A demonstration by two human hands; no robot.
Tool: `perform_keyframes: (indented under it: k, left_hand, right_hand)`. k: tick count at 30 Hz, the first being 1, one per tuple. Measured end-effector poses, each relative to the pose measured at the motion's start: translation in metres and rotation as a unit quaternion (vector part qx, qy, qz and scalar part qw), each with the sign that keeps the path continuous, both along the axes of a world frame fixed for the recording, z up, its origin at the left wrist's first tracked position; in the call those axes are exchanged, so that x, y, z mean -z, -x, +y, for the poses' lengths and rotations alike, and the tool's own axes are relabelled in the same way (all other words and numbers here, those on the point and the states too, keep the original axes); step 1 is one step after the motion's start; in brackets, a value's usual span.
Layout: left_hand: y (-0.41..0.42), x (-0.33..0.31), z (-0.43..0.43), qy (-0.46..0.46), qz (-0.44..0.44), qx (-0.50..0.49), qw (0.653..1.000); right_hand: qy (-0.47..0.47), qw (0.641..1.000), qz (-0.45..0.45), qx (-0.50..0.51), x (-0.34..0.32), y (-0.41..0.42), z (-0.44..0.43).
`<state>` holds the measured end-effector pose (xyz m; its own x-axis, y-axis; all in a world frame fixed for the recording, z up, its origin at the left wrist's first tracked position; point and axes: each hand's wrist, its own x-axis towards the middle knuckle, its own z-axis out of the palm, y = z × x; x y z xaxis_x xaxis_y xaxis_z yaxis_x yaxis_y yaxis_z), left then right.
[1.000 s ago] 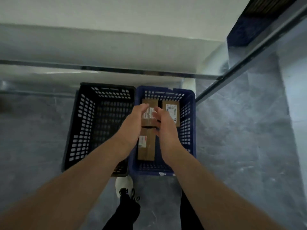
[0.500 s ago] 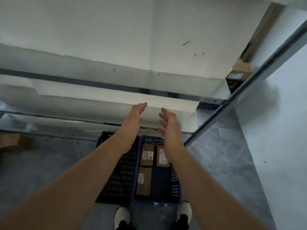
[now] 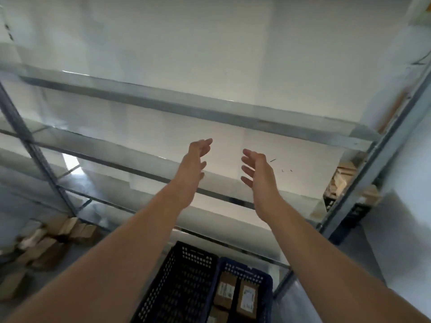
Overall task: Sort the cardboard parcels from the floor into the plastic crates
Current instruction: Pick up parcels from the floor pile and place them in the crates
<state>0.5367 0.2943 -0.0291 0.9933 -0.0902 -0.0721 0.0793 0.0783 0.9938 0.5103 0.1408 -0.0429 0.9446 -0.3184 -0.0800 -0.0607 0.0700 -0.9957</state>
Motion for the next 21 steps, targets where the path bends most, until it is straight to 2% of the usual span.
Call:
perform_keyframes:
  k: [7, 15, 21]
  left_hand:
    - [0.070, -0.027, 0.055, -0.015, -0.024, -0.118, 0.993]
    - [0.155, -0.013, 0.195, -0.008, 0.031, -0.305, 0.952]
    - [0.199, 0.011, 0.313, -0.018, 0.054, -0.358, 0.932]
  right_hand:
    - [0.028, 0.990, -0.035, -0.134, -0.037, 0.029, 0.050]
    - [0.003, 0.955, 0.000, -0.298, -0.011, 0.059, 0.209]
    - [-0.005, 0.931, -0.001, -0.366, 0.006, 0.073, 0.338]
